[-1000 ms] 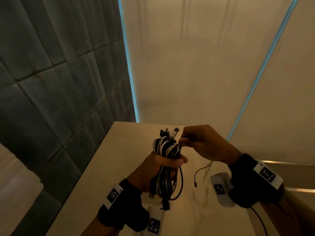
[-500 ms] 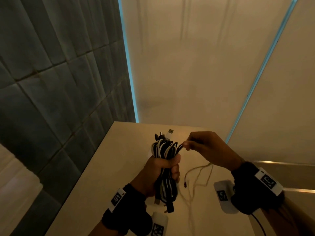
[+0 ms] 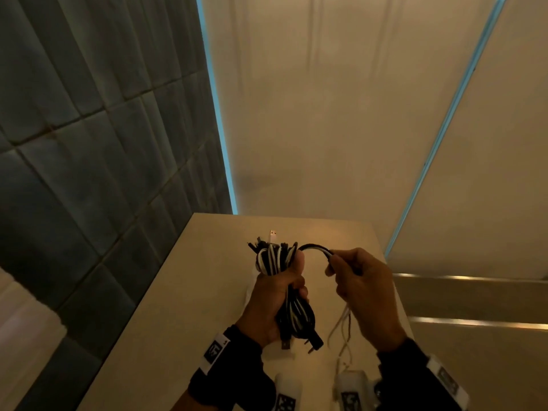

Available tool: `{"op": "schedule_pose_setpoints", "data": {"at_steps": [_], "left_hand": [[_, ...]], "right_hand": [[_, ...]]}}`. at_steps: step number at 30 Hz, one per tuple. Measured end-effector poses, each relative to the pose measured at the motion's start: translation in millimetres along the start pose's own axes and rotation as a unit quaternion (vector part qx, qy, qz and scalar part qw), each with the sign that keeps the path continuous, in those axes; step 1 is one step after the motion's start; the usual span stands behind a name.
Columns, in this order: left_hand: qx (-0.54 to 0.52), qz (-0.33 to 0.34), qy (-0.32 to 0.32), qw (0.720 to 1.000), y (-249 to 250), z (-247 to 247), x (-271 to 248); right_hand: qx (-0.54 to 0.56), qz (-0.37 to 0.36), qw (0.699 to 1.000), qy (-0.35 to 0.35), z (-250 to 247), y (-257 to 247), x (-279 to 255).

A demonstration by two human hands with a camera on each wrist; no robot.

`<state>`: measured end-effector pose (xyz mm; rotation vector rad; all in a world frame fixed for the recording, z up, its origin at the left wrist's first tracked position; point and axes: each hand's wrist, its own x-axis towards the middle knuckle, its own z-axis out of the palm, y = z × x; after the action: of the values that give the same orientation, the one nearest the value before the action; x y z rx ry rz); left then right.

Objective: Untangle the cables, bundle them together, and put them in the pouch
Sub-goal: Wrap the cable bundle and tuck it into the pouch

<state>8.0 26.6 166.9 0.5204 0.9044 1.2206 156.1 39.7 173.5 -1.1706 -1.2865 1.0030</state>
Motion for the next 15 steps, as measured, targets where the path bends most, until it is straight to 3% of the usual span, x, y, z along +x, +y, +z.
{"op": "schedule_pose_setpoints", "data": {"at_steps": [5,10,15], "left_hand": [[-0.014,0.006,-0.028,0.999,-3.0,4.9,4.8],[-0.045,0.011,-0.033,0.998,1.0,4.3,6.2],[-0.054,0.071,0.030,0.996,-5.4,1.4,11.9]], "right_hand": [[-0.042,-0.073,0.996,-0.009,32.6,-8.8,-16.7],[-0.205,-0.126,0.960,-0.142,28.2,-14.0,-10.7],[-0.310,-0.156,0.930,-0.122,31.2,-25.8,-2.7]]}}
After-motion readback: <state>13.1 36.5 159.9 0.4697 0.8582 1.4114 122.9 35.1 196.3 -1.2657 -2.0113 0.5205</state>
